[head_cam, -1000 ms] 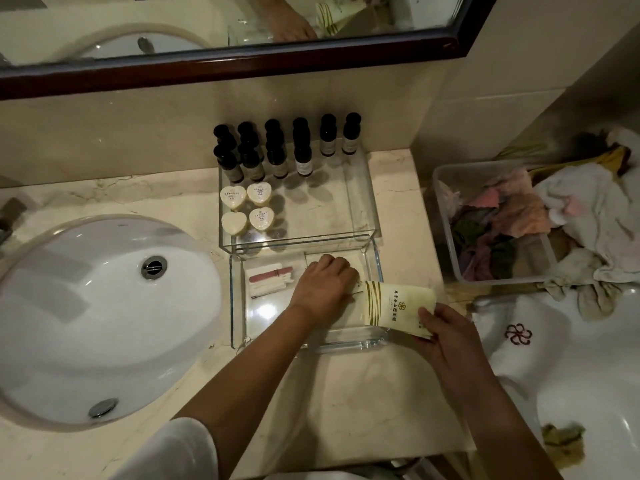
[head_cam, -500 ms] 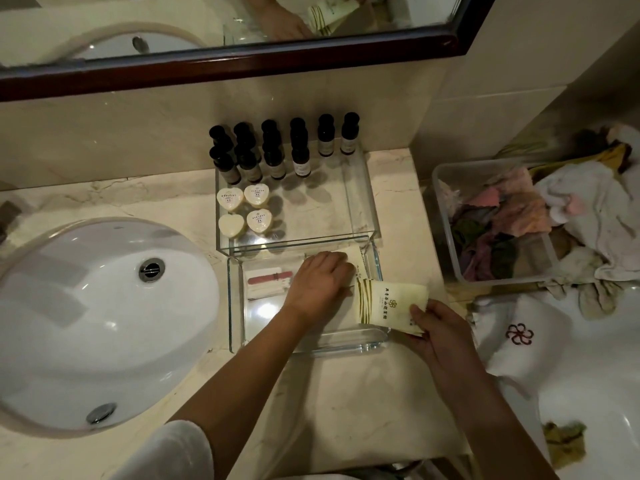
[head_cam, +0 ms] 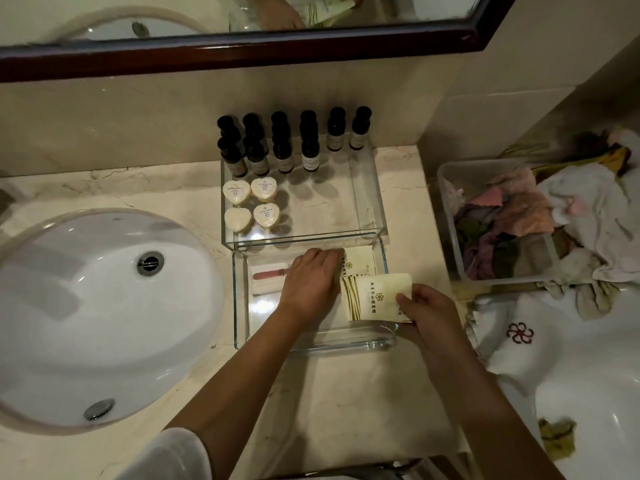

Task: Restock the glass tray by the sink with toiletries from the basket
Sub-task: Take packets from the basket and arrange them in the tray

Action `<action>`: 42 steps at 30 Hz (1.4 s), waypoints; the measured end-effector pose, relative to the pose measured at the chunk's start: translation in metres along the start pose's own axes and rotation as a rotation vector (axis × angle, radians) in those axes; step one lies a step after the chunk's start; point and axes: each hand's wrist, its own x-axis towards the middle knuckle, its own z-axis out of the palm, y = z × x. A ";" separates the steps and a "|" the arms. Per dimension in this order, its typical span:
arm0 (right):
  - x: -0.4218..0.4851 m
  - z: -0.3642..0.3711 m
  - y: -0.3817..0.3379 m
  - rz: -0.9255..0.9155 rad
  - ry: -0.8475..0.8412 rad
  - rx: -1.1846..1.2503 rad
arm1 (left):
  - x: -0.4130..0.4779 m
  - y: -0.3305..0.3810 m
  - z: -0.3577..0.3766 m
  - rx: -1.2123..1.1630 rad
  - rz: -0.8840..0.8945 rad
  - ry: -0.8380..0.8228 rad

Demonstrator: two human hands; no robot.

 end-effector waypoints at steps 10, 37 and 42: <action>0.011 0.025 -0.009 -0.028 -0.087 0.042 | -0.023 -0.004 -0.032 -0.699 -0.536 0.109; 0.009 0.056 -0.009 -0.524 0.137 -1.116 | -0.017 0.022 -0.012 -0.153 -0.448 0.008; 0.013 0.058 0.004 -0.550 0.099 -1.281 | -0.016 0.019 -0.006 -0.150 -0.410 0.027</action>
